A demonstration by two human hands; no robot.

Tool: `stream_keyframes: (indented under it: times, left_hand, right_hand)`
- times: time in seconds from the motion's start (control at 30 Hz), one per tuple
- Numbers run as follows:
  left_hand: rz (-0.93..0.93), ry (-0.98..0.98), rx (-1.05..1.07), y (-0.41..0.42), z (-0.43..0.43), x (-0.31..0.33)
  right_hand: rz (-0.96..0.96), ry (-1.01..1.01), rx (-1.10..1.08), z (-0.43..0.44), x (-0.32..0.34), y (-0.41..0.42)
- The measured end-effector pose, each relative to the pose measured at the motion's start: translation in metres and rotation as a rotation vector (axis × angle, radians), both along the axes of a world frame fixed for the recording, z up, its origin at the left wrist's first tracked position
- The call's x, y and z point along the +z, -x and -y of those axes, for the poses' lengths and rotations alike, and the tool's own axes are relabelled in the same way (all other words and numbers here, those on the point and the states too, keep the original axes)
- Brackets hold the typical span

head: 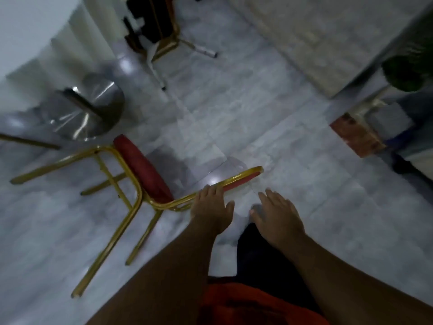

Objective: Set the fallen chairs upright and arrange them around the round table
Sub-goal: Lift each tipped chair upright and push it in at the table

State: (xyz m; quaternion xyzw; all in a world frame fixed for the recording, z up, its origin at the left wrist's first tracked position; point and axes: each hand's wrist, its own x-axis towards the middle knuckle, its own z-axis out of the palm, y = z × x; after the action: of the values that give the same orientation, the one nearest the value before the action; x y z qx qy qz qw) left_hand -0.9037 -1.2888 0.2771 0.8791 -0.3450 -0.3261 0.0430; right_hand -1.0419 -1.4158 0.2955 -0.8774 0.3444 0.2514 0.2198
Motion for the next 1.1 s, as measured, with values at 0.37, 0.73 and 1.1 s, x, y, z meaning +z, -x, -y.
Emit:
stream_keyframes:
  times: [0.37,0.73,1.1]
  left_hand:
    - [-0.058,-0.057,0.269,-0.003,0.102,-0.130]
    - [0.035,-0.066,0.205,-0.025,0.130,-0.319]
    - [0.128,-0.105,0.176,-0.014,0.147,-0.335]
  right_hand:
    - [-0.009,-0.064,0.378,0.140,-0.141,-0.067]
    - [-0.021,-0.110,0.563,0.203,-0.337,-0.101]
    - [0.258,-0.116,0.690,0.199,-0.360,-0.099]
